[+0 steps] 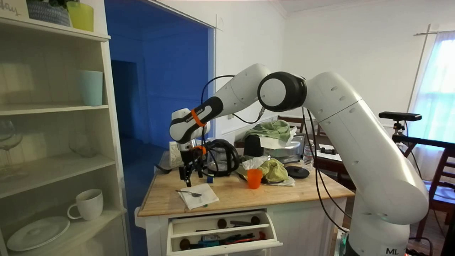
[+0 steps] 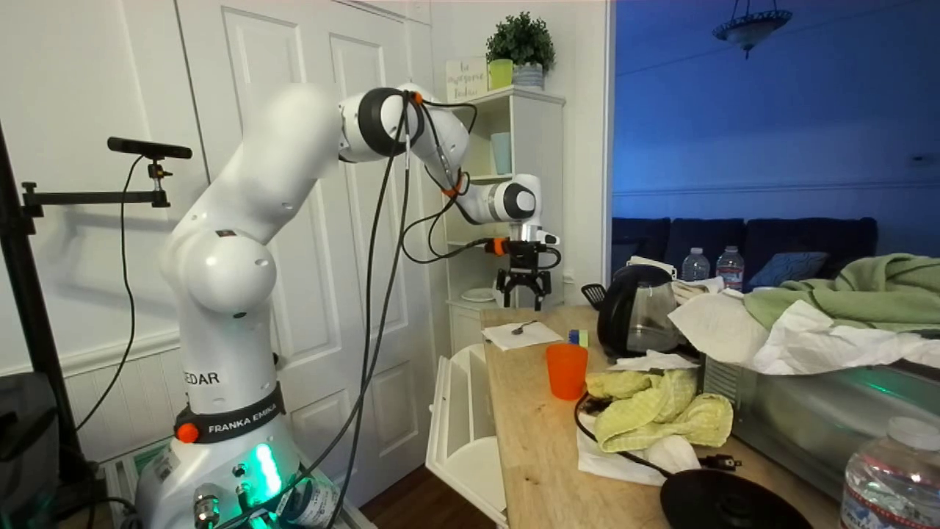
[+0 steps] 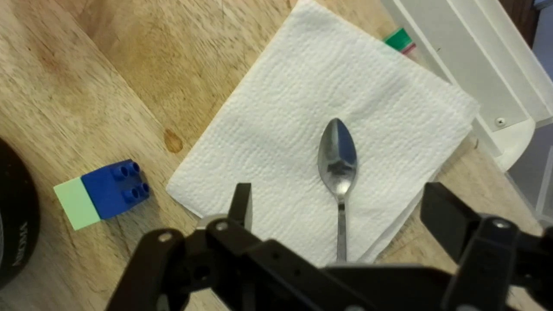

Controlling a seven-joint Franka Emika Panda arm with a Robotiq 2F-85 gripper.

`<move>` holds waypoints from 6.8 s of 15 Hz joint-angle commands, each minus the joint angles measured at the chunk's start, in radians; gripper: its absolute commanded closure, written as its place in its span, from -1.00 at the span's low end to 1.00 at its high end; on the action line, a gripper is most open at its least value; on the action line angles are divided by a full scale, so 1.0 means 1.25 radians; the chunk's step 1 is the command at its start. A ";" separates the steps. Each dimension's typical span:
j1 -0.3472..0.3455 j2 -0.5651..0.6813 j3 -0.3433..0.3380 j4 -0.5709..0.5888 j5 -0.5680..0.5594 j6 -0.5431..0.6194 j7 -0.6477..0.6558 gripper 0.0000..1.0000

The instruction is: Put the spoon in the orange cup

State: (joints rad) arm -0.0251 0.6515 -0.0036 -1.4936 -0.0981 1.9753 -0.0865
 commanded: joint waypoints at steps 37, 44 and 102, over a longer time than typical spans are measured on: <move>0.014 0.116 0.005 0.095 0.029 0.051 0.039 0.95; 0.040 -0.042 -0.004 0.007 0.035 -0.066 0.134 0.96; -0.108 -0.386 -0.167 -0.548 -0.633 0.207 1.568 0.96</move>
State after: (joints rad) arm -0.1825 0.1420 -0.2043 -2.1944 -0.8247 2.2374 1.7789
